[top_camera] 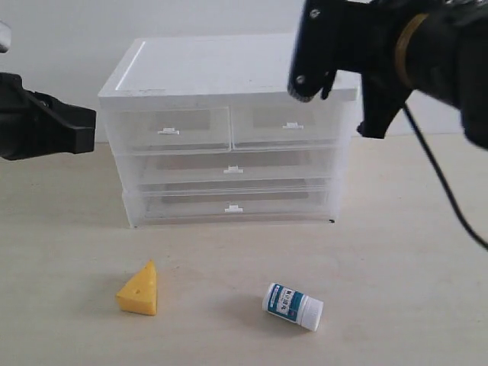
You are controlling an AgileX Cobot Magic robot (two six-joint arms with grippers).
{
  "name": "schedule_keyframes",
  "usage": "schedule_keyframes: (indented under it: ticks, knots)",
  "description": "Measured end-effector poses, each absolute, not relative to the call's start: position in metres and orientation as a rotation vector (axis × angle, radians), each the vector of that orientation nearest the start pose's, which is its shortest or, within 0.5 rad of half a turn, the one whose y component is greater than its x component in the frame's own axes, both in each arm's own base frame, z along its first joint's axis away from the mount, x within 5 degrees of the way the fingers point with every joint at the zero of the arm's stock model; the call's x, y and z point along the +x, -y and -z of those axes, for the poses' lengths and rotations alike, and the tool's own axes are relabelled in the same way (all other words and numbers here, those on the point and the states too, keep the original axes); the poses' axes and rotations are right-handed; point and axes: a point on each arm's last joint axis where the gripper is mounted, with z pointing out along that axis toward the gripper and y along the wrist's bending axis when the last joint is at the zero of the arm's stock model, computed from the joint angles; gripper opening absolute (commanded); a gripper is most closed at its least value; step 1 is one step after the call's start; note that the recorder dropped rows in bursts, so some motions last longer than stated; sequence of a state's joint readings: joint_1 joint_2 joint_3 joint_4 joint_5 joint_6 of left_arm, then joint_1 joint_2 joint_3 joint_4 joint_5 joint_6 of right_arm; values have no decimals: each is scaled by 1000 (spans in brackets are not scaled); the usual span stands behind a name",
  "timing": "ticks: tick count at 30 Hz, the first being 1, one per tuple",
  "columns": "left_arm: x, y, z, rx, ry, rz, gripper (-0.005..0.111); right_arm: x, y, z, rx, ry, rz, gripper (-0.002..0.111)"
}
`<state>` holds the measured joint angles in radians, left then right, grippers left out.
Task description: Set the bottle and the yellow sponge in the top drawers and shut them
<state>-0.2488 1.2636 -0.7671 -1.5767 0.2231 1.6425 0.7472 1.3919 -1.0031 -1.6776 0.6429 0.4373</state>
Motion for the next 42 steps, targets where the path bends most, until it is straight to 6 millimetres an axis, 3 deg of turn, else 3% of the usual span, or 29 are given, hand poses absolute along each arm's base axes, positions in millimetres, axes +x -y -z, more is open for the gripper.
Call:
schedule_keyframes:
  ticks: [4, 8, 14, 22, 25, 28, 33, 42]
  knots:
    - [259, 87, -290, 455, -1928, 338, 4, 256, -196, -313, -1285, -1347, 965, 13]
    - [259, 87, -291, 457, -1923, 340, 4, 256, -207, -284, -1287, -1405, 996, 13]
    - [259, 87, -291, 460, -1923, 340, 4, 252, -208, -272, -1225, -1472, 909, 13]
    - [259, 87, -291, 463, -1922, 338, 4, 240, -196, -244, -1265, -1506, 1009, 13]
    - [259, 87, -291, 466, -1920, 336, 4, 233, -192, -239, -1270, -1497, 1065, 12]
    - [259, 87, -292, 470, -1917, 333, 4, 219, -200, -236, -1309, -1452, 1066, 4]
    - [259, 87, -292, 472, -1917, 332, 4, 199, -216, -238, -1323, -1379, 1057, 4]
    - [259, 87, -292, 472, -1917, 332, 4, 197, -216, -238, -1288, -1393, 1037, 4]
